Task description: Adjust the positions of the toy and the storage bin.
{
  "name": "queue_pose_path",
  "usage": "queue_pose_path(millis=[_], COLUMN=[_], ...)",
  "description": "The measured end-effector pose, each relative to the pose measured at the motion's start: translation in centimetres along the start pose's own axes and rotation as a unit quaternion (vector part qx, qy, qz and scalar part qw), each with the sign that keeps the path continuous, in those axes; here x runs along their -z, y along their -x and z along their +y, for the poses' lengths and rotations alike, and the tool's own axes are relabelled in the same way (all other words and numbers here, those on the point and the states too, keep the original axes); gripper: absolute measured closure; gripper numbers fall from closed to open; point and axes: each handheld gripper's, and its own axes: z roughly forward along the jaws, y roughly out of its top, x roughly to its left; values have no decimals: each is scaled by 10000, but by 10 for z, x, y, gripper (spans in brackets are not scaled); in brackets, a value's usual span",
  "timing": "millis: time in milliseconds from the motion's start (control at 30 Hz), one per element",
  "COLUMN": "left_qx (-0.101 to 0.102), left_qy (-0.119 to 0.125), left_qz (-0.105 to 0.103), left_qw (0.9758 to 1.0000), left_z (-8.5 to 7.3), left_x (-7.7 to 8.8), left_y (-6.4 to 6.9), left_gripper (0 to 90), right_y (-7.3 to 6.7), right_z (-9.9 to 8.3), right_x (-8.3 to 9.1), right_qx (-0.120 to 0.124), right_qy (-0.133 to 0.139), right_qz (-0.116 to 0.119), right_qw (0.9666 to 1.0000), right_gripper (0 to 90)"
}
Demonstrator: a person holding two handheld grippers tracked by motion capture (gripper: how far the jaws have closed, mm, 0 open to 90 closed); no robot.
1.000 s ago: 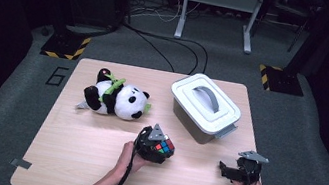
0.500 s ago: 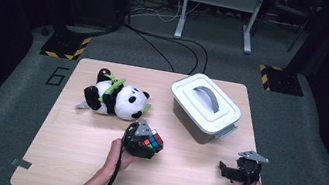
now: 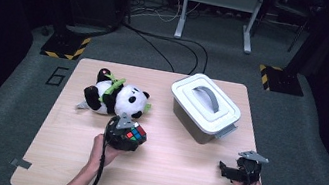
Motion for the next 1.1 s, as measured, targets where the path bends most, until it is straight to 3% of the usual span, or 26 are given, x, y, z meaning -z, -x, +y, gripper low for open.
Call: queue_pose_path(millis=[600, 1100], left_qx=[499, 748], left_qy=[47, 83], left_qz=[634, 924], left_qw=[9967, 9929], left_z=[-27, -40], left_x=[40, 62], left_y=[-50, -64], left_gripper=[341, 341], right_y=[0, 0], right_z=[0, 0], right_x=[0, 0], right_qx=[-4, -12], right_qy=[0, 0], right_qz=[-2, -9], right_qw=[10000, 10000], right_gripper=[27, 27])
